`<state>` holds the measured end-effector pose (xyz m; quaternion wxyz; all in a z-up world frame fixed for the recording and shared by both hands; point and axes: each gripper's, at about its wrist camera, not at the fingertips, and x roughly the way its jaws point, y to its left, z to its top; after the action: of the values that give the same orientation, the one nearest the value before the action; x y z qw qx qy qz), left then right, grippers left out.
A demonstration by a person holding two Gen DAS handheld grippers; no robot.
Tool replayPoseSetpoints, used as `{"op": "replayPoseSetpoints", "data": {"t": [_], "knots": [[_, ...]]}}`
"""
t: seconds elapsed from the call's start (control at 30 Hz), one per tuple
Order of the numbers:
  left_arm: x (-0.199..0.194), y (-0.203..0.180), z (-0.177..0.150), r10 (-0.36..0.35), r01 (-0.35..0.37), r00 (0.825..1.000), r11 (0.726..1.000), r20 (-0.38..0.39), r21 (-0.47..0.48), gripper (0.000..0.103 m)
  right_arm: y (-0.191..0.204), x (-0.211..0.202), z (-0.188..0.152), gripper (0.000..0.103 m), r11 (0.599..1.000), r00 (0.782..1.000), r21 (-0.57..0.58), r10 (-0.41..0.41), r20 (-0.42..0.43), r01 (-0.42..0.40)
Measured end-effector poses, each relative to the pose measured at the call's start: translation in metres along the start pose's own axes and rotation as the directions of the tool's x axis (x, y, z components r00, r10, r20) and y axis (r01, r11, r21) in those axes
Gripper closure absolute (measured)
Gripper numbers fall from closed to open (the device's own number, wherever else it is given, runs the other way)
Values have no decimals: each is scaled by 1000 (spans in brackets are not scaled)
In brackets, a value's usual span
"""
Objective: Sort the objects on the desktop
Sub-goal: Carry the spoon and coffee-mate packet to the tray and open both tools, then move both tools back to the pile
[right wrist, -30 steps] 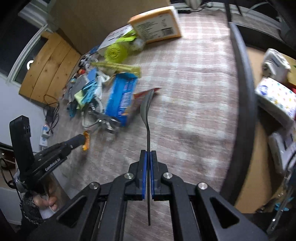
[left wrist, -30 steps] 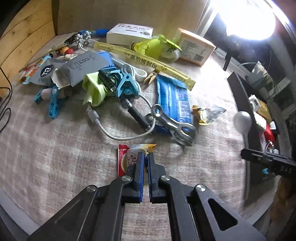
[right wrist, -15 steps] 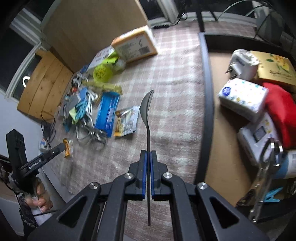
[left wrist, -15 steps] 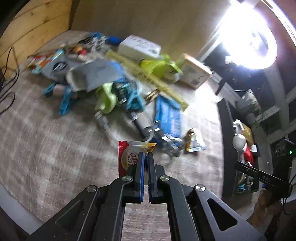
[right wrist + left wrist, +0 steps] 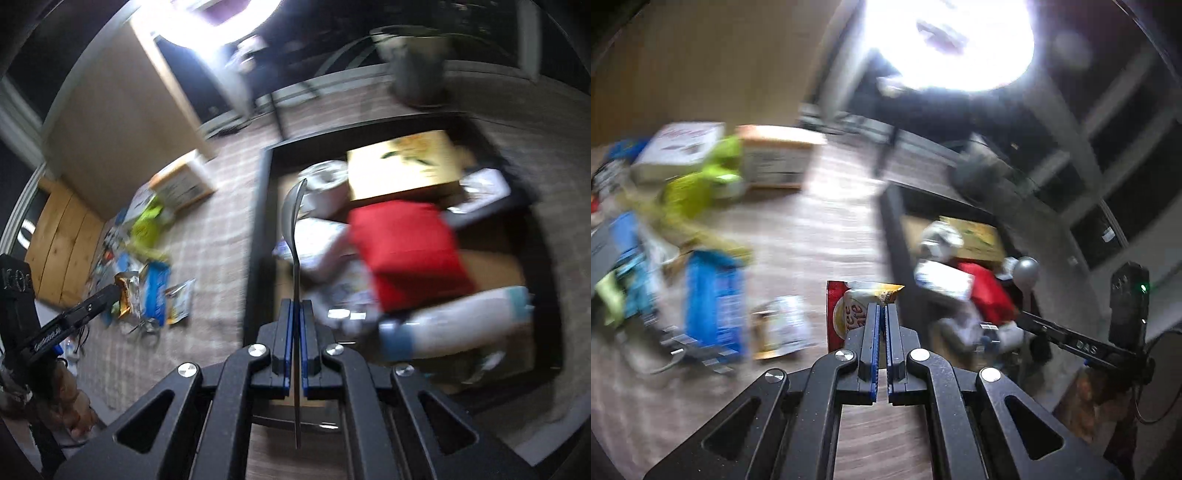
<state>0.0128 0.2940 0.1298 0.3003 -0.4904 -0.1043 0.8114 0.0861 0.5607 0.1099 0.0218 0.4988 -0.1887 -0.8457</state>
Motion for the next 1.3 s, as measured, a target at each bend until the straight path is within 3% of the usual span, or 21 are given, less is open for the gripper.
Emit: {"op": "replayPoseSetpoints", "data": {"t": [0.23, 0.47, 0.5, 0.53, 0.57, 0.6, 0.63, 0.67, 0.97, 1.3], "knots": [[43, -73, -5, -104, 114, 990, 988, -95, 107, 101, -63, -28, 2, 99, 990, 995, 110, -94, 32, 90], [65, -110, -17, -115, 138, 984, 976, -138, 171, 100, -90, -36, 0, 98, 979, 990, 159, -134, 41, 126], [65, -113, -18, -112, 136, 984, 974, -136, 184, 90, -91, -37, 1, 98, 980, 990, 158, -131, 53, 122], [65, -115, -18, -97, 125, 985, 972, -144, 197, 80, -91, -38, 0, 90, 979, 990, 162, -133, 57, 122], [63, -113, -18, -92, 119, 986, 973, -137, 198, 65, -92, -37, 1, 73, 978, 989, 166, -137, 53, 127], [60, -111, -17, -95, 118, 988, 974, -126, 195, 64, -92, -37, 1, 63, 976, 988, 173, -143, 55, 132], [57, -108, -16, -92, 115, 988, 975, -120, 193, 64, -90, -38, 2, 49, 975, 987, 176, -147, 66, 133], [56, -106, -15, -91, 112, 989, 975, -120, 190, 64, -89, -38, 2, 47, 975, 986, 176, -153, 73, 138], [27, -40, 2, 2, 4, 998, 996, -70, 86, 64, -46, -31, 18, 47, 990, 991, 111, -100, 86, 90], [-39, 90, 25, 156, -154, 988, 984, 9, -91, 64, 64, 15, 42, 47, 996, 999, -84, 37, 13, -36]]}}
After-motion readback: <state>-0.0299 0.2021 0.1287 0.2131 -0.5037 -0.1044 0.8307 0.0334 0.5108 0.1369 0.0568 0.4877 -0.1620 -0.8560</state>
